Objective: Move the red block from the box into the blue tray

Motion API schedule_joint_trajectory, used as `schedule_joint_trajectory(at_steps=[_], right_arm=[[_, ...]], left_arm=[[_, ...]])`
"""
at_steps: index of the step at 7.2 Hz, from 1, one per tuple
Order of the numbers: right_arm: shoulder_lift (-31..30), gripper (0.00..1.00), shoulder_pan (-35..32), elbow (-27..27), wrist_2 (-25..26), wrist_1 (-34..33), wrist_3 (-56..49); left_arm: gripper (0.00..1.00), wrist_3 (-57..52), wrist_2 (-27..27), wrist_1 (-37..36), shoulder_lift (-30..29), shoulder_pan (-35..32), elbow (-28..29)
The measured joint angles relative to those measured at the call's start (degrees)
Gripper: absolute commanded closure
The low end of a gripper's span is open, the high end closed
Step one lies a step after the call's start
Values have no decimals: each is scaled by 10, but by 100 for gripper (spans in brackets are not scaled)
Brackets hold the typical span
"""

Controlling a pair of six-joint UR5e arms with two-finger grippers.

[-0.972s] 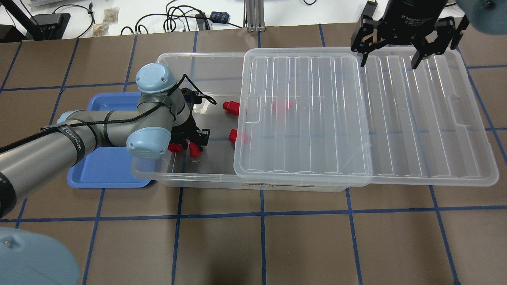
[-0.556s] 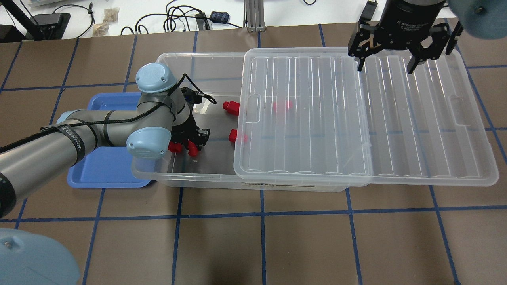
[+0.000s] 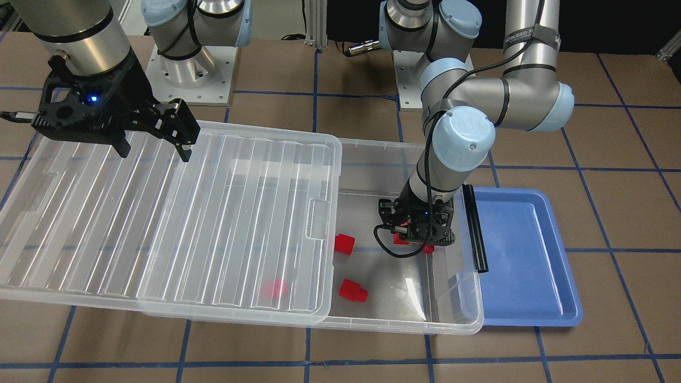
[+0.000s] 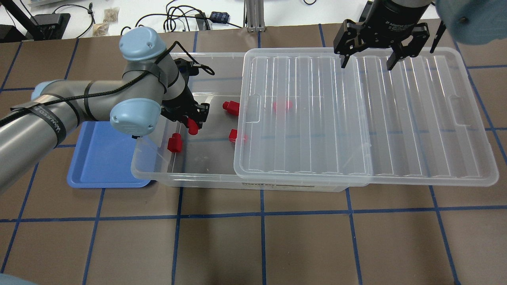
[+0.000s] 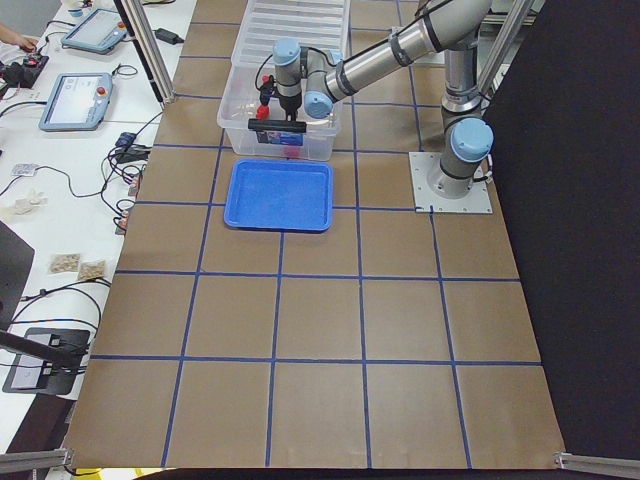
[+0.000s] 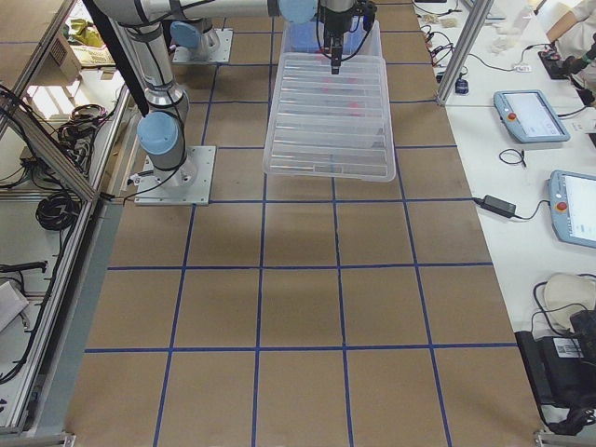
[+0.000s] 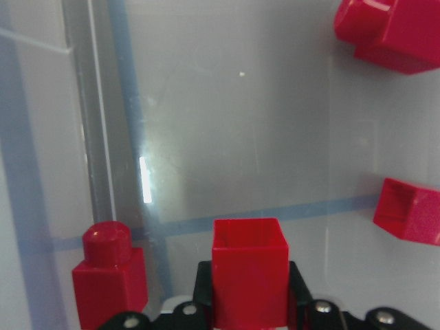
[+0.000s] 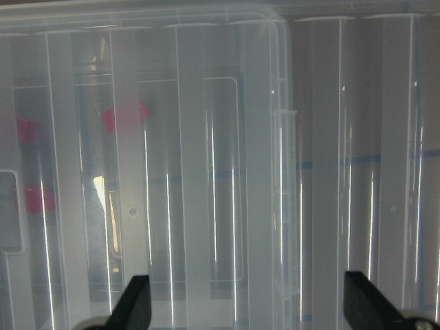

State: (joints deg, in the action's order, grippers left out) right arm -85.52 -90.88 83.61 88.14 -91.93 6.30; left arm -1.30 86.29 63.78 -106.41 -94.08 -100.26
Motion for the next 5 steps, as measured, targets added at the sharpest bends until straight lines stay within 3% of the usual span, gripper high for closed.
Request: schedule_joint_trajectory(at_steps=[3, 5], right_arm=[[-8, 0, 0, -3, 0, -4, -1], [-10, 0, 0, -3, 15, 0, -1]], left_arm=[[100, -2, 5, 194, 34, 32, 146], [100, -37, 5, 243, 41, 114, 190]])
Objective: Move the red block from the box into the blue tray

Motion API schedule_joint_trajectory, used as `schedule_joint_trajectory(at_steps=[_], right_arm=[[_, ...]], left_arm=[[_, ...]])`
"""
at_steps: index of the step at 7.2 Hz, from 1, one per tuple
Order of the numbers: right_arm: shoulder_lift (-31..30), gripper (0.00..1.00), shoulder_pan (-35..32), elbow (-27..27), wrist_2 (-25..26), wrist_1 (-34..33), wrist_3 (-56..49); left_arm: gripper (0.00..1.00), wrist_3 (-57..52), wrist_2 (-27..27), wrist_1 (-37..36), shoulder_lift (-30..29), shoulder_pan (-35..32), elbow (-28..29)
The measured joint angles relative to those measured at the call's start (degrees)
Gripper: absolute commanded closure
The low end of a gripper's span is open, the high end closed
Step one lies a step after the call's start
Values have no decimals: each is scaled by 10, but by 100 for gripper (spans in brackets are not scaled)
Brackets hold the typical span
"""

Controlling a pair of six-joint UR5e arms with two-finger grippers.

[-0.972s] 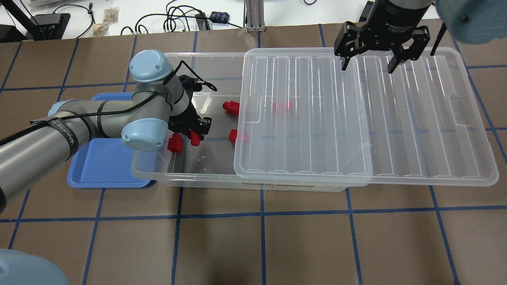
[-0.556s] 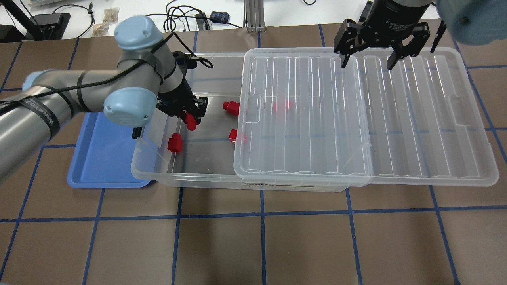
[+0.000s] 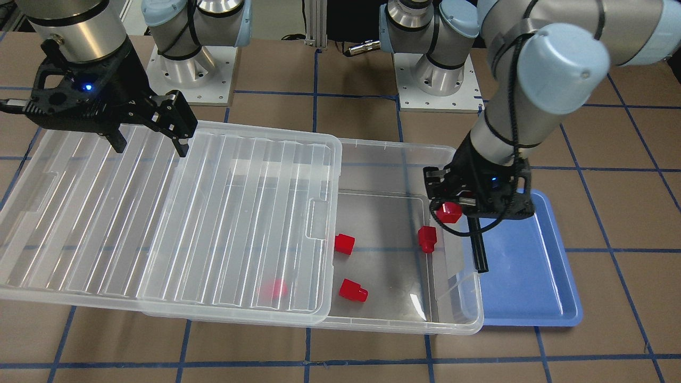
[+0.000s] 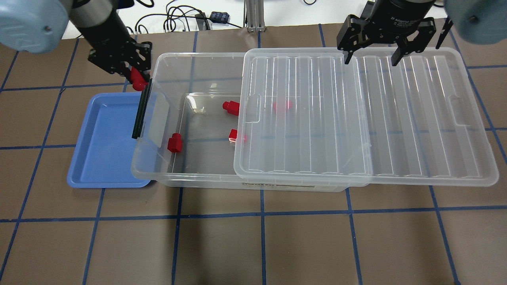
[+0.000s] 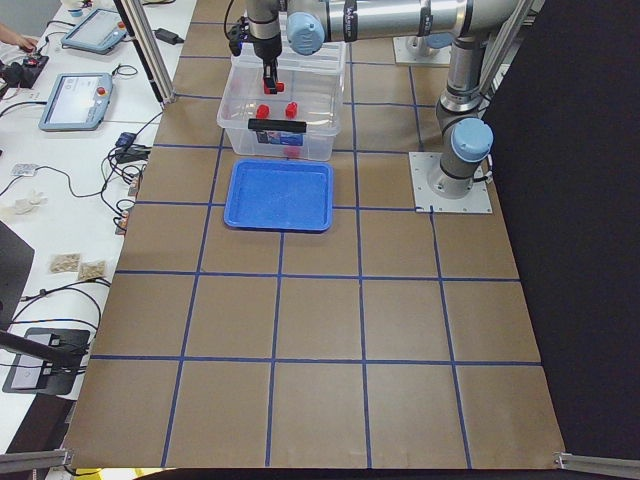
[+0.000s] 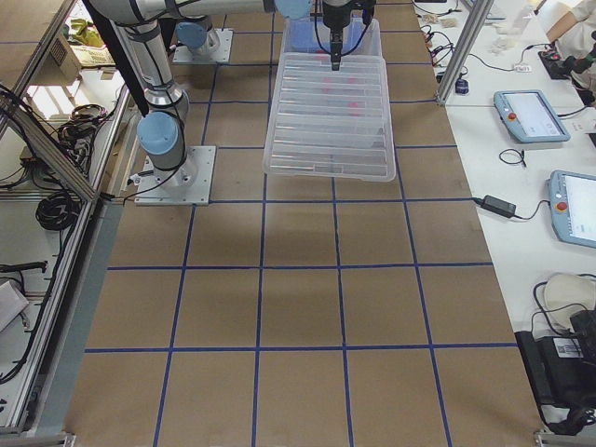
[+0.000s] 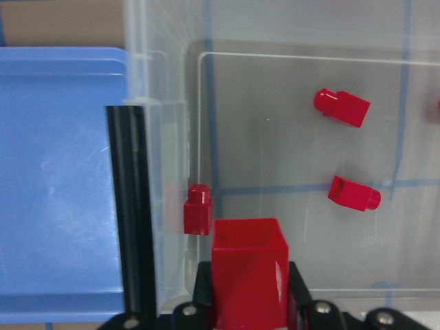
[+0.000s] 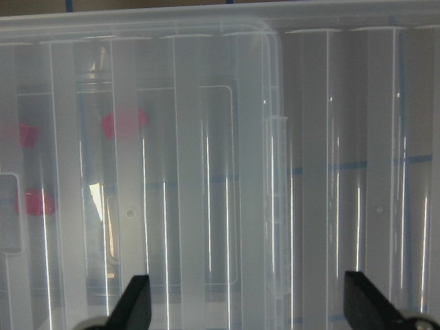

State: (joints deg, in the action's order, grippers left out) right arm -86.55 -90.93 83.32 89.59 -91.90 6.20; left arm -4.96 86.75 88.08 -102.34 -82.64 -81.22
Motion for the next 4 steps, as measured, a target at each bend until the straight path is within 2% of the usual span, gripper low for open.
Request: schedule_joint_trajectory(at_steps=[2, 4], right_arm=[[-1, 0, -1, 0, 11, 3, -4], [0, 0, -1, 2, 17, 4, -5]], left_arm=[[100, -82, -1, 6, -6, 86, -6], [100, -161, 2, -9, -21, 146, -47]])
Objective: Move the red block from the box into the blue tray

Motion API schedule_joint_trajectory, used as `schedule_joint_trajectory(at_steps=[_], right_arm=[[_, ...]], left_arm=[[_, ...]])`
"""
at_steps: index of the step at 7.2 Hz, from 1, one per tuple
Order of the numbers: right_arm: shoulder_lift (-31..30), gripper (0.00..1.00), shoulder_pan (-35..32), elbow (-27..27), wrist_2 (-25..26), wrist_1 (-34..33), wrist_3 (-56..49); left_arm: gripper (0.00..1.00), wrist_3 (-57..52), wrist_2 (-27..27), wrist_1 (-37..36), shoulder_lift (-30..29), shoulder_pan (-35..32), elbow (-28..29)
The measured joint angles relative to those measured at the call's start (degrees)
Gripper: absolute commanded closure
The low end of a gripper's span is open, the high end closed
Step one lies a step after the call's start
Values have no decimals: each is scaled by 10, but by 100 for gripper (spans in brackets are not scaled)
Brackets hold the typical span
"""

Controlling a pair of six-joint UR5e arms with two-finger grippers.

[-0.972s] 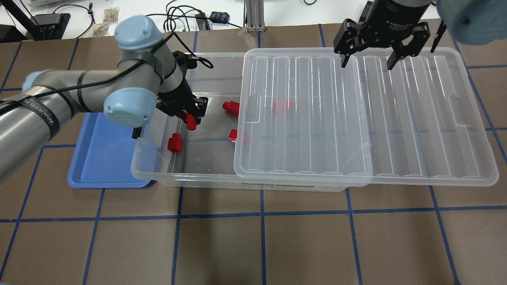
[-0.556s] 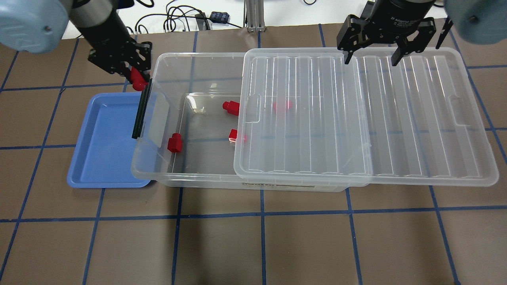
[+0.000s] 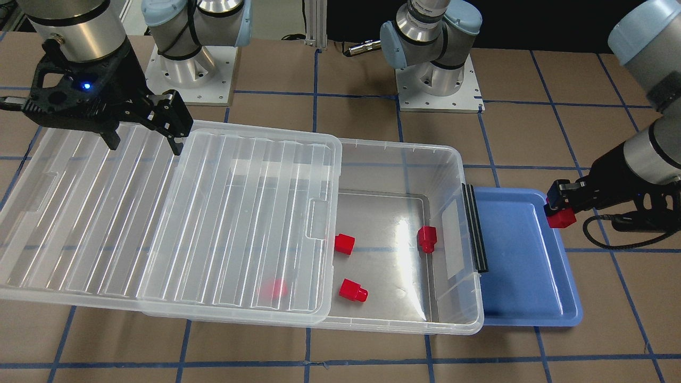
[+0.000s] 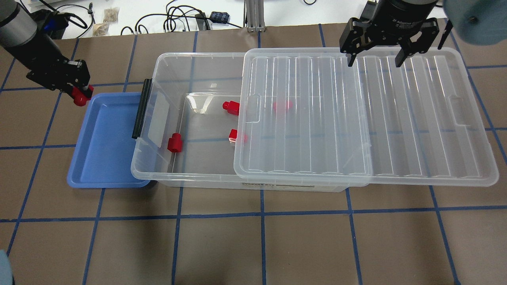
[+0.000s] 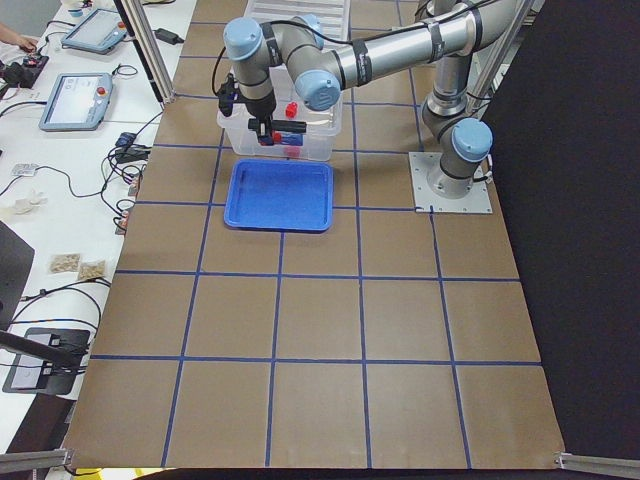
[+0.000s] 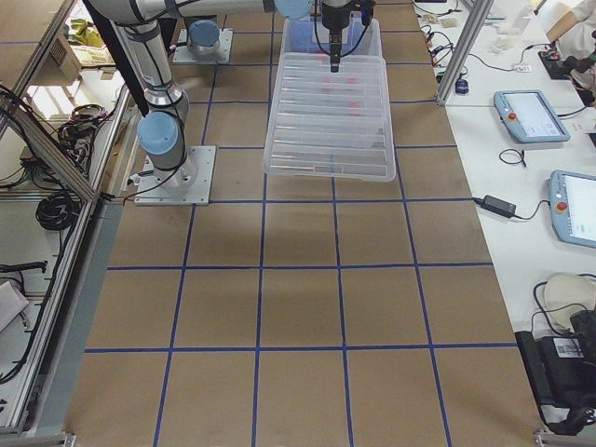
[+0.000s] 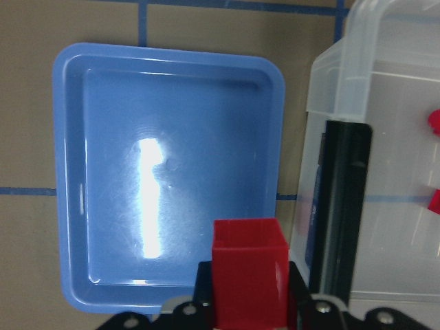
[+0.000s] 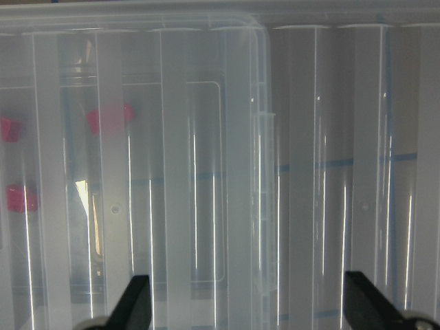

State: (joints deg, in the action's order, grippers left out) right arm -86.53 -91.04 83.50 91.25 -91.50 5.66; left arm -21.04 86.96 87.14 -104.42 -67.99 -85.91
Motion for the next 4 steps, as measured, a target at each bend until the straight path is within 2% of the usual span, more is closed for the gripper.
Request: schedule_joint_trajectory(at_steps=[2, 4], right_arm=[[0, 0, -1, 1, 36, 8, -7], [1, 0, -2, 1, 25, 31, -5]], left_arm=[[100, -14, 2, -72, -25, 22, -54], [100, -7, 1, -126, -59, 25, -84]])
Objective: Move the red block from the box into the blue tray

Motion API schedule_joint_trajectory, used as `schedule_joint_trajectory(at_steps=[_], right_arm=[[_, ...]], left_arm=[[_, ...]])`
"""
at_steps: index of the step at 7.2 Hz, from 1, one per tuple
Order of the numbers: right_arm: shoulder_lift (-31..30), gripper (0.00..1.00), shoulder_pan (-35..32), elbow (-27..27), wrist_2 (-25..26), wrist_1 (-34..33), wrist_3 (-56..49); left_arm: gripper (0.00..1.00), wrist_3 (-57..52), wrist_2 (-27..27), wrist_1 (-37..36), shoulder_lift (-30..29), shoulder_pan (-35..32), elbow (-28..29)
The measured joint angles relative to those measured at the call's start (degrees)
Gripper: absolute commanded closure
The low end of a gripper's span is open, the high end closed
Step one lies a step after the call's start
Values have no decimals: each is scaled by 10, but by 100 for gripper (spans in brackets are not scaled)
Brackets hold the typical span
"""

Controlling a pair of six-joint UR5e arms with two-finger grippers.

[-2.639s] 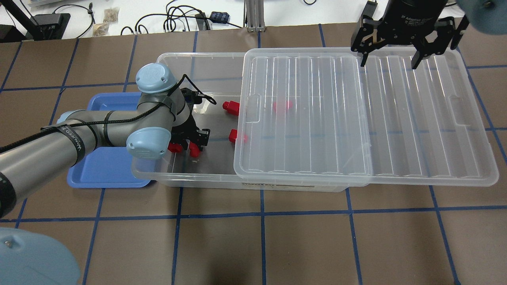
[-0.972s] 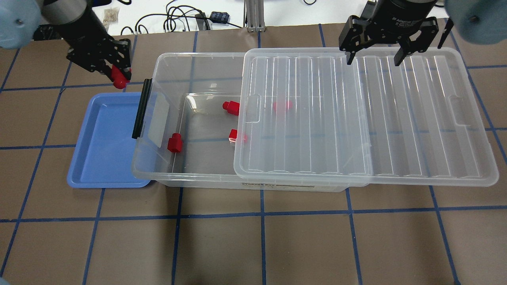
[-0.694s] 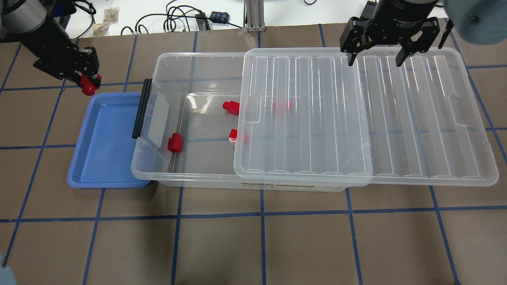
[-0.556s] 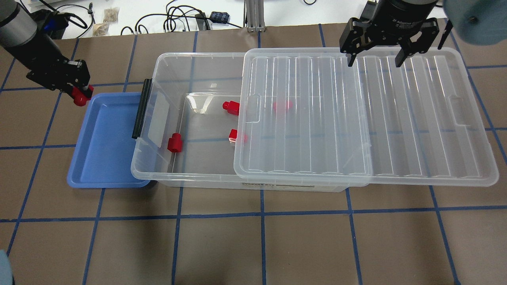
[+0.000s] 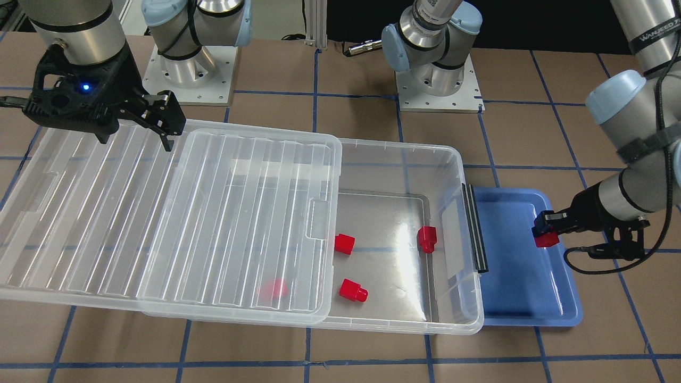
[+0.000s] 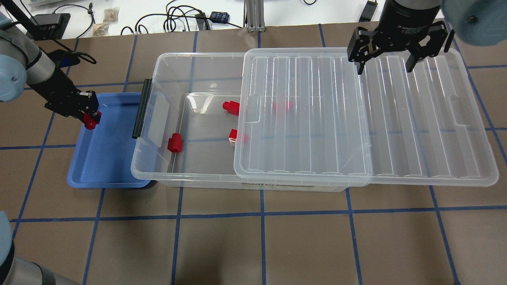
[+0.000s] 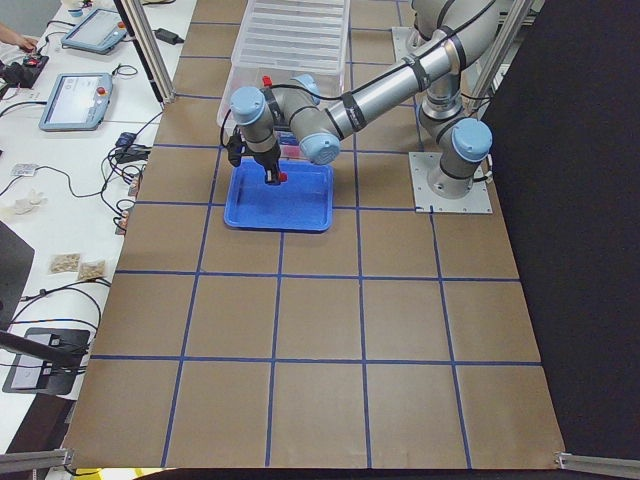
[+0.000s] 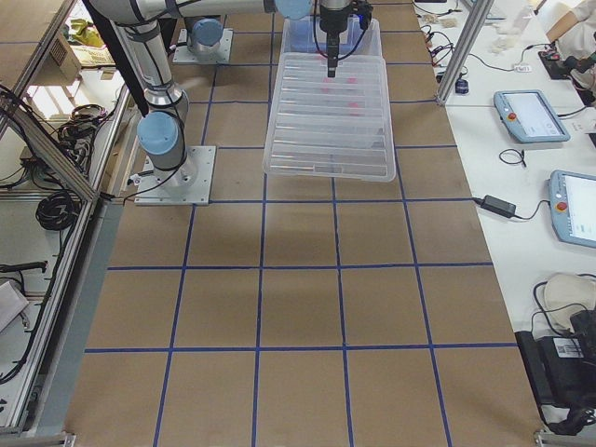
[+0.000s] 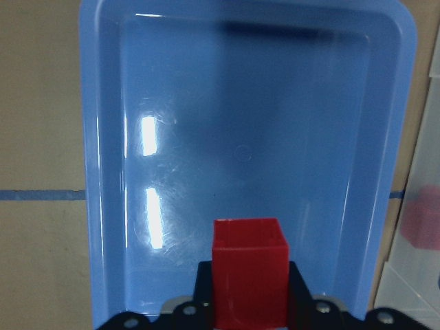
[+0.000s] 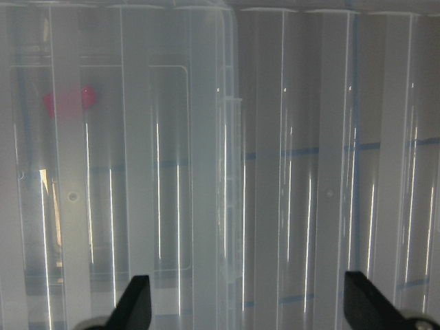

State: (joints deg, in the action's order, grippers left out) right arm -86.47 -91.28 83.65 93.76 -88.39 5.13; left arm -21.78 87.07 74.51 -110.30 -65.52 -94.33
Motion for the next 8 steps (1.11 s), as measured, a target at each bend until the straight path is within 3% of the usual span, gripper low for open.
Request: schedule_joint_trajectory(at_steps=[3, 5, 8], right_arm=[[0, 0, 0, -3, -41, -14, -4], [-1, 0, 0, -4, -59, -44, -6], [0, 0, 0, -2, -65, -49, -5]], left_arm=[[100, -5, 0, -43, -48, 0, -9], [89, -10, 0, -60, -74, 0, -10], [45, -35, 13, -67, -88, 0, -10]])
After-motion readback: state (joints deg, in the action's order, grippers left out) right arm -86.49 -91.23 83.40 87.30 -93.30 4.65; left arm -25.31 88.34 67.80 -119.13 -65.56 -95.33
